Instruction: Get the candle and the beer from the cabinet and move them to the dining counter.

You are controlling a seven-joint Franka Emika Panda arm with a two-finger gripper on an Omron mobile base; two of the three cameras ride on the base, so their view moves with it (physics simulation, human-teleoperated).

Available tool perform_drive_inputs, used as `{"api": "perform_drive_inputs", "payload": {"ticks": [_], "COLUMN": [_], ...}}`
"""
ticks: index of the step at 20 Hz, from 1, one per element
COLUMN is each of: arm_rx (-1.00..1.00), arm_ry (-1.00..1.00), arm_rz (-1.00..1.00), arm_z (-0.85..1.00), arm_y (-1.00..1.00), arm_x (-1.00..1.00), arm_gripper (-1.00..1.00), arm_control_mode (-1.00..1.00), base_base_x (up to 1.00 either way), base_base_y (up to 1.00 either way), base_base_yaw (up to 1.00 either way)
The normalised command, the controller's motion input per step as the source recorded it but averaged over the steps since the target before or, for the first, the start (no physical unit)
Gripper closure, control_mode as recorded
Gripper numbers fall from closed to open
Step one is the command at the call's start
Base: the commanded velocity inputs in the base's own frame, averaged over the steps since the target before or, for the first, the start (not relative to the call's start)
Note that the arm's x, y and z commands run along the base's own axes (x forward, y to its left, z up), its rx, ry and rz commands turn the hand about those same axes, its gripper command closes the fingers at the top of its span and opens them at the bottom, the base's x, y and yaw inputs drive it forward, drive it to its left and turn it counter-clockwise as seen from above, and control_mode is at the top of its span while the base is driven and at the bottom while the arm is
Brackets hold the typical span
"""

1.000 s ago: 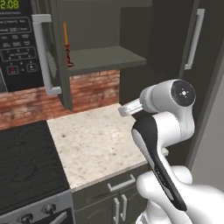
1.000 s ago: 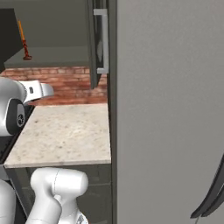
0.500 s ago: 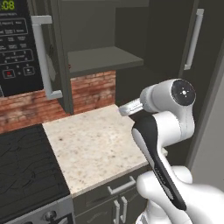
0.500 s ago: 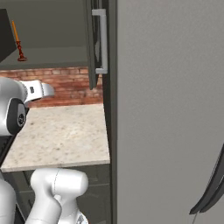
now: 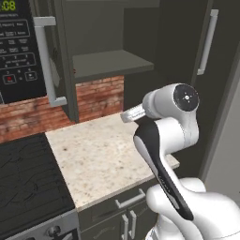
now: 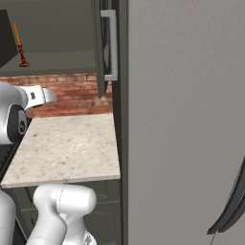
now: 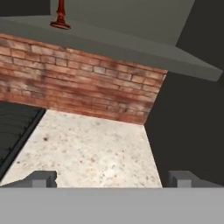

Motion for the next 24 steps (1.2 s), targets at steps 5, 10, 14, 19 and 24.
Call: {"api": "perform_drive_inputs", "payload": {"ticks": [5,10,14,19,24], "arm_rx": [0.02,0.07,0.09,0.02,0.00], "arm_ry": [-0.17,-0.15,-0.11,-0.02,0.00], "arm_rz": [0.19,0.30,0.40,0.25,0.13], "arm_z": [0.00,0.03,0.14,0.40,0.74], "arm_y": [0.35,0.12,0.00,0.13,0.16], "arm_x": [0.00,0.05,0.11,0.09,0.00], "arm_gripper": [-1.00,-1.00,-1.00,-1.00,-1.00], "arm_control_mode": [-1.00,-1.00,-1.00,-1.00,-1.00], "base_base_x": [0.00,0.00,0.00,0.00,0.00], "base_base_y": [0.00,0.00,0.00,0.00,0.00], "base_base_yaw": [0.00,0.00,0.00,0.00,0.00]}}
